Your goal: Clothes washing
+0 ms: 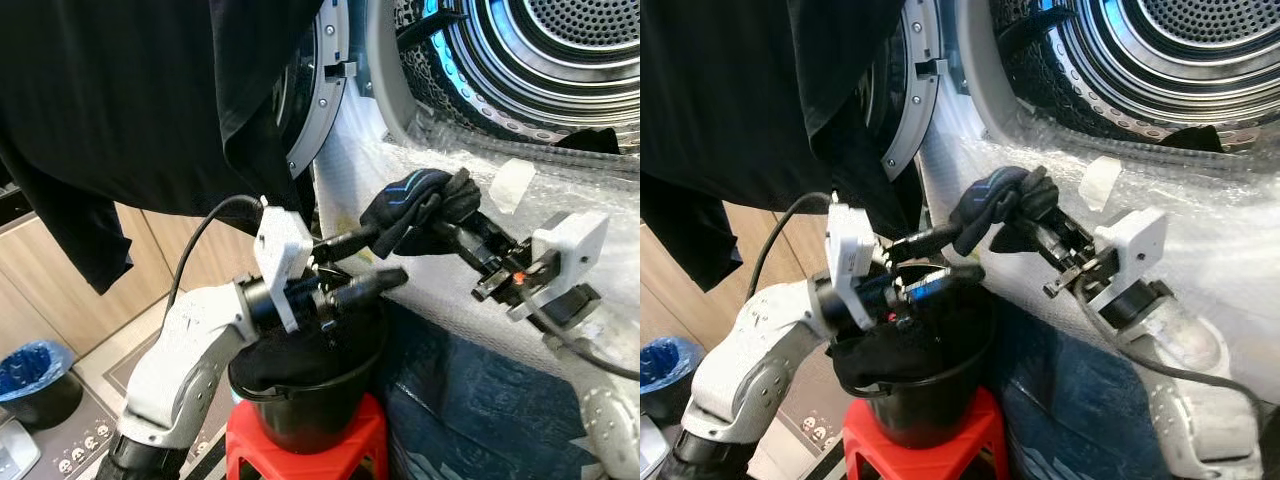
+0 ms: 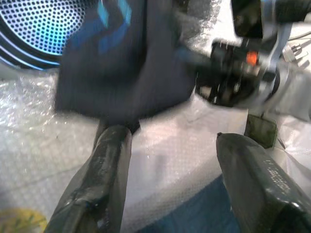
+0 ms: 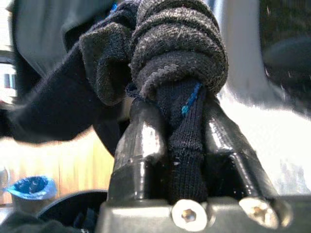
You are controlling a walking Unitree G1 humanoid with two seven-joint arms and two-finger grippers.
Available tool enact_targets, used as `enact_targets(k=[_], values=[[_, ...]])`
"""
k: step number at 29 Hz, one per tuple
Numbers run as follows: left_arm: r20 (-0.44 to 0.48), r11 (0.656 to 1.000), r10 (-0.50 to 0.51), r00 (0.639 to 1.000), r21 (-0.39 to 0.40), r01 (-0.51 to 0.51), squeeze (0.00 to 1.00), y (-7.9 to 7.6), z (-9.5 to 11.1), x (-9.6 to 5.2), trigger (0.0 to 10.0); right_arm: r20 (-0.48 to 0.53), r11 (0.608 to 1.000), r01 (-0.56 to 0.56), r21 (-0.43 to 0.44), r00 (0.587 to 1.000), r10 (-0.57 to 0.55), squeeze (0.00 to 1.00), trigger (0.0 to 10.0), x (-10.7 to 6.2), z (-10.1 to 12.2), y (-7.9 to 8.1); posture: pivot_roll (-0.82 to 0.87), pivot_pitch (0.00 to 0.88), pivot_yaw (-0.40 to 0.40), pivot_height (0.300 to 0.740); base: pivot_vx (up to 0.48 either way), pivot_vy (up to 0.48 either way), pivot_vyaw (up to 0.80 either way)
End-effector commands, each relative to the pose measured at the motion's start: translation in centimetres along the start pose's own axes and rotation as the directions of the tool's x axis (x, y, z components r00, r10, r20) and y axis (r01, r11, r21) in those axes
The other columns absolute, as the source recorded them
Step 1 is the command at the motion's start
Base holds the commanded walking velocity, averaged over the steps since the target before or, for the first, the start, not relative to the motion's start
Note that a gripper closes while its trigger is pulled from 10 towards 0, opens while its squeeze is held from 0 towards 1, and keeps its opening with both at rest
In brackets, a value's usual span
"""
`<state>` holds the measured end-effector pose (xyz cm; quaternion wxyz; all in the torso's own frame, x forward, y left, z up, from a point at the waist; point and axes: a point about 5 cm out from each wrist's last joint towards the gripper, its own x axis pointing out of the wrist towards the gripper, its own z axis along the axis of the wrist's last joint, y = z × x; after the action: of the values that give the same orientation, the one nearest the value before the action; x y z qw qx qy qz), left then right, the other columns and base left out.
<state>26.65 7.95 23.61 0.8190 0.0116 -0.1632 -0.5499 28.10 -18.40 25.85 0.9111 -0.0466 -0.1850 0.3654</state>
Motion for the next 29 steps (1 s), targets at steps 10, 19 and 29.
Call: enact_targets(k=[10, 19, 29], values=[[-0.108, 0.995, -0.079, 0.991, -0.069, 0.072, 1.0, -3.0, -1.2, -1.4, 10.0, 0.1, 0.951, -0.309, 0.007, 0.947, 0.307, 0.0, 0.0, 2.5, 4.5, -0.7, -0.04, 0.006, -0.025, 0.74, 0.0, 0.0, 0.0], [-0.109, 0.996, 0.01, 0.994, -0.092, -0.021, 1.0, -4.3, -0.8, -2.3, 10.0, 0.048, 0.893, -0.449, 0.023, 0.893, 0.447, 0.0, 10.0, 4.2, 5.6, -2.5, 0.01, 0.047, -0.074, 0.74, 0.0, 0.0, 0.0], [-0.126, 0.983, 0.113, 0.985, -0.131, -0.13, 0.0, -6.9, -0.7, -2.7, 10.0, -0.171, 0.973, -0.23, -0.011, 0.959, 0.224, 0.0, 10.0, 7.5, 7.1, -9.5, 0.03, 0.143, -0.129, 0.74, 0.0, 0.0, 0.0]])
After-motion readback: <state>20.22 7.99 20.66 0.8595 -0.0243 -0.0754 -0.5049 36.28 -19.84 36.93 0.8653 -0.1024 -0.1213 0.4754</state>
